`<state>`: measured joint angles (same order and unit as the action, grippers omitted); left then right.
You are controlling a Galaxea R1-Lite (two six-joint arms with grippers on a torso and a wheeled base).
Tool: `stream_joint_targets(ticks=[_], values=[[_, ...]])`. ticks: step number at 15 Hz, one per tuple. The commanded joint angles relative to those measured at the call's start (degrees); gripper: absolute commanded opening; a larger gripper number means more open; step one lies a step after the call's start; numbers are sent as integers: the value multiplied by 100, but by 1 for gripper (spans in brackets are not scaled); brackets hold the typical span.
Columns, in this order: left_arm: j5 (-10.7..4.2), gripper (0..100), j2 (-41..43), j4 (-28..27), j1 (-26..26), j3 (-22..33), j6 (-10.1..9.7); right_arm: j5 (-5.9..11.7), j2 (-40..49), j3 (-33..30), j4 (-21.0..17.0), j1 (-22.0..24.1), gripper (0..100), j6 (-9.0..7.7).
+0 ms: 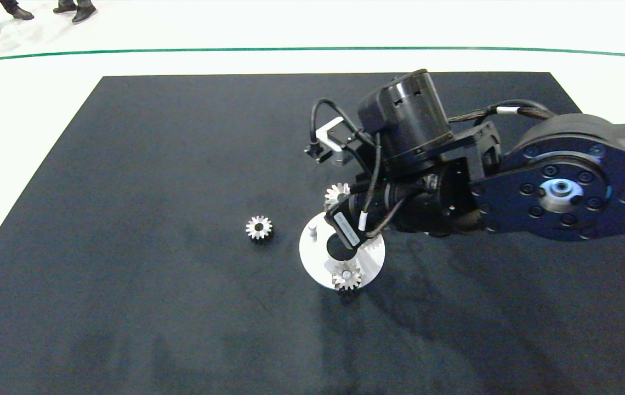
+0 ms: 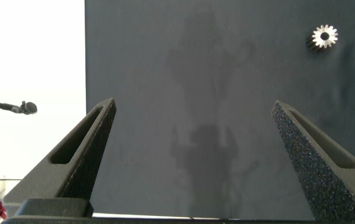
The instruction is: Remove an incorrectly installed larger gear and replace it with the correct smaller gear
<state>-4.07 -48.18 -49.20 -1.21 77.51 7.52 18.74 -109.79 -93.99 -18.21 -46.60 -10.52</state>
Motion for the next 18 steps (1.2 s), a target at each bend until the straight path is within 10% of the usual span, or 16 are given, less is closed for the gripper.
stream_joint_targets(ticks=[1,6,8,9,11,18], values=[[-6,100,1,-28,-2,1,4,-10,1443,1735,90,407,0,15],[-6,100,1,-28,6,-52,4,-19,2251,4574,2313,934,0,-3],[-6,100,-7,-28,6,-87,12,-54,2401,5110,2551,1110,0,41],[-6,100,-16,-28,15,-96,21,-133,2471,5277,2577,1145,100,59],[-6,100,-7,-28,6,-166,127,-406,2673,5435,2612,1303,100,59],[38,100,-34,-11,42,-183,136,-450,3051,5532,3131,1417,100,59]])
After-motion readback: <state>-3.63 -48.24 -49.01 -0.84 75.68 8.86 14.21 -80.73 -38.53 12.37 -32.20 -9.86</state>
